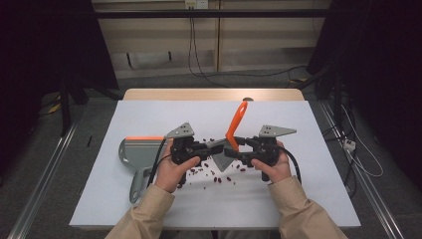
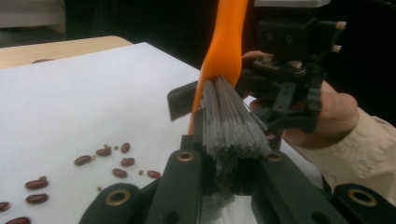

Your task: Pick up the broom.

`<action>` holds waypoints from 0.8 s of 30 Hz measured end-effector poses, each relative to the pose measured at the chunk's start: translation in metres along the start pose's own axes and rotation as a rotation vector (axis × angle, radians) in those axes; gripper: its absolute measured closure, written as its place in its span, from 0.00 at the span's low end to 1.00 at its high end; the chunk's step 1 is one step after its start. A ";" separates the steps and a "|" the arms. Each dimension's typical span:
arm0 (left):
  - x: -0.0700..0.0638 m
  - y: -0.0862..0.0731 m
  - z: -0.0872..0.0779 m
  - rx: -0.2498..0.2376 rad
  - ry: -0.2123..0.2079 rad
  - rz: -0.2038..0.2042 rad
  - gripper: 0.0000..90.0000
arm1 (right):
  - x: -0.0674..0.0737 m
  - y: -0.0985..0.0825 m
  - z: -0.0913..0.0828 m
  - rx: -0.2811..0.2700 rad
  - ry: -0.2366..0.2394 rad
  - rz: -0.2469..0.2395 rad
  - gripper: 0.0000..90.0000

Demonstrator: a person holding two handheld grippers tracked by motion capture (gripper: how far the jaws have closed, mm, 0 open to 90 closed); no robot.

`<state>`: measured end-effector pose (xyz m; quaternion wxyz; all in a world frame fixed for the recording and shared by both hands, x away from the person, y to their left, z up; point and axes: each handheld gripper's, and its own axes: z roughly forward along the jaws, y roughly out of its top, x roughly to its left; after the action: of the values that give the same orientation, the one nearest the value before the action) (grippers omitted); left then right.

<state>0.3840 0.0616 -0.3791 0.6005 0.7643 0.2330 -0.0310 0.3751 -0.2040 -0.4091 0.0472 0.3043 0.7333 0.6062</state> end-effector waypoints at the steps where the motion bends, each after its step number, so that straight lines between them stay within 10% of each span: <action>1: -0.001 0.000 0.000 -0.007 -0.002 -0.005 0.94 | 0.001 0.000 0.000 0.004 0.015 -0.016 0.52; 9: 0.005 0.003 -0.005 -0.067 0.067 0.003 0.79 | 0.008 0.005 -0.007 0.090 0.016 -0.065 0.77; 24: 0.007 0.010 -0.021 -0.026 0.200 0.077 0.34 | -0.011 0.021 -0.046 0.129 -0.230 0.032 0.77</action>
<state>0.3889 0.0814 -0.3665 0.5847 0.7642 0.2627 0.0717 0.3717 -0.2475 -0.3812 0.1017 0.3856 0.7555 0.5198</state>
